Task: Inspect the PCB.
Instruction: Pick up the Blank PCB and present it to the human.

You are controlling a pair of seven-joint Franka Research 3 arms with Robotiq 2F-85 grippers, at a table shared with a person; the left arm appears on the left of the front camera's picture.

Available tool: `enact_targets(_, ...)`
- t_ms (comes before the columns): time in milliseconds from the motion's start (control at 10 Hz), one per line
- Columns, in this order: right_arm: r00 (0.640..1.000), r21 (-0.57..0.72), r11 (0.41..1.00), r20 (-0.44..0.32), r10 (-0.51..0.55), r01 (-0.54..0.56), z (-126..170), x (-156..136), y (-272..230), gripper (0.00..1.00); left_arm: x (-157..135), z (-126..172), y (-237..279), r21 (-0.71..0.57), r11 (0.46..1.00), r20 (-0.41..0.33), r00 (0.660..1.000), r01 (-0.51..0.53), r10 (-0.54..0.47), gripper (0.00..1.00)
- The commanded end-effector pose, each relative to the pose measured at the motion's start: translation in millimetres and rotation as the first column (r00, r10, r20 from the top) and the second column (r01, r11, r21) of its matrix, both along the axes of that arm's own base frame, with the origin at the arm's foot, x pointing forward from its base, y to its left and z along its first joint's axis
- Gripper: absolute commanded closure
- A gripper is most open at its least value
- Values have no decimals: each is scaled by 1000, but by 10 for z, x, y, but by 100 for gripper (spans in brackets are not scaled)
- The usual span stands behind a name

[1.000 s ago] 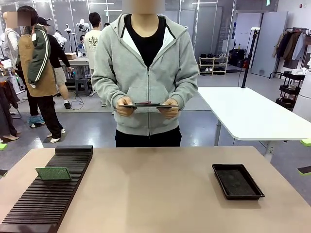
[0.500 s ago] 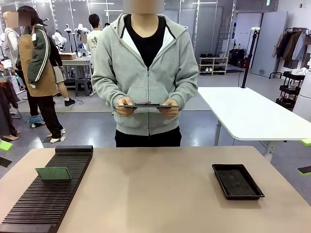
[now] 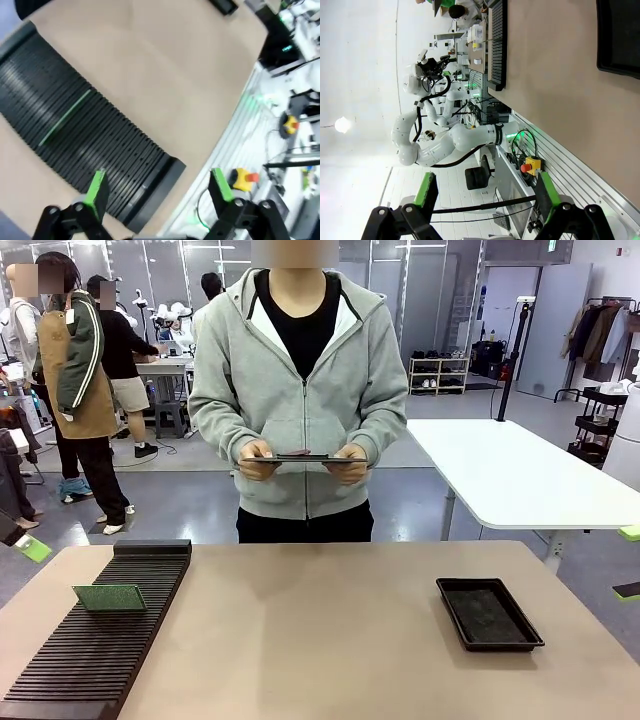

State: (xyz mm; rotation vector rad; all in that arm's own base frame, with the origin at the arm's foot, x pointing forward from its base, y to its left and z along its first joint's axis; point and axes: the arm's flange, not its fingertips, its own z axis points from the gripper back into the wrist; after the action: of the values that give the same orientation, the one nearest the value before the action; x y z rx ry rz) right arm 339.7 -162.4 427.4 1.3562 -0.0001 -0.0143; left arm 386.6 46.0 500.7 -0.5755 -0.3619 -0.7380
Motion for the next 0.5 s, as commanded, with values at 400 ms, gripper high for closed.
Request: enact_targets(400,1000,-2,1000,-4,-2,2,14,13,-4,0,-9,-56,15,-11,1000,-2,1000,-6,6,0)
